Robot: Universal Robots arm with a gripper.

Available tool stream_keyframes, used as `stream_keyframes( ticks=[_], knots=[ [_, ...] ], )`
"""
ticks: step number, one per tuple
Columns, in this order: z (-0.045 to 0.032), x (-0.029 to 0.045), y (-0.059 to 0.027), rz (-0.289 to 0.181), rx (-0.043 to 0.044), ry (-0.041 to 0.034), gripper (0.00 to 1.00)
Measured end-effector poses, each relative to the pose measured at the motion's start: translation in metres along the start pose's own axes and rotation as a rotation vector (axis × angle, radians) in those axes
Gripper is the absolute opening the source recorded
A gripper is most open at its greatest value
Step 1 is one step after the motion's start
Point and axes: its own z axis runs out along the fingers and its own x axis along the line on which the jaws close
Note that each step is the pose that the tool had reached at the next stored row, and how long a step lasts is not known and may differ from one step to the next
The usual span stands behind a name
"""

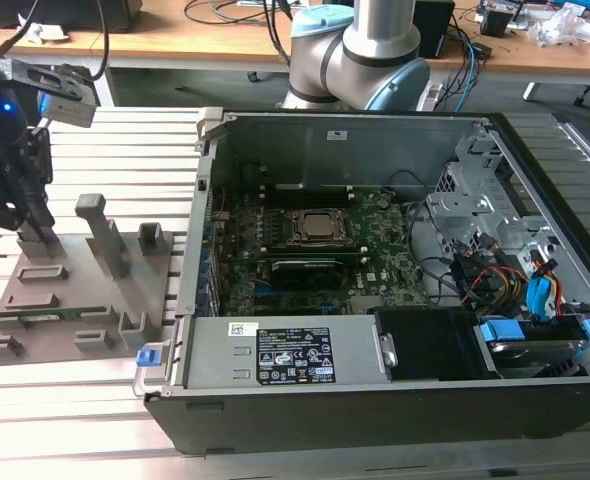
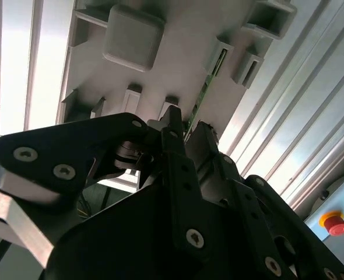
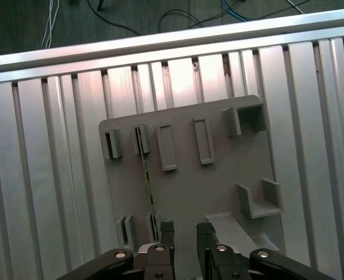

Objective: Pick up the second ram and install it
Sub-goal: 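Pick up the second ram and move it above second insertion slot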

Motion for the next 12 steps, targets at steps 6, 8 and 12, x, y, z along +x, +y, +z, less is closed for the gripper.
stream_keyframes(
  ticks=[6, 8, 12],
  knots=[
    [0.0061, -0.0003, -0.0018, -0.001, 0.0005, 0.003, 0.3],
    [0.0079, -0.0004, -0.0023, -0.001, 0.0006, 0.0039, 0.3],
    [0.0102, -0.0006, -0.0029, -0.001, 0.0007, 0.0052, 0.3]
  ],
)
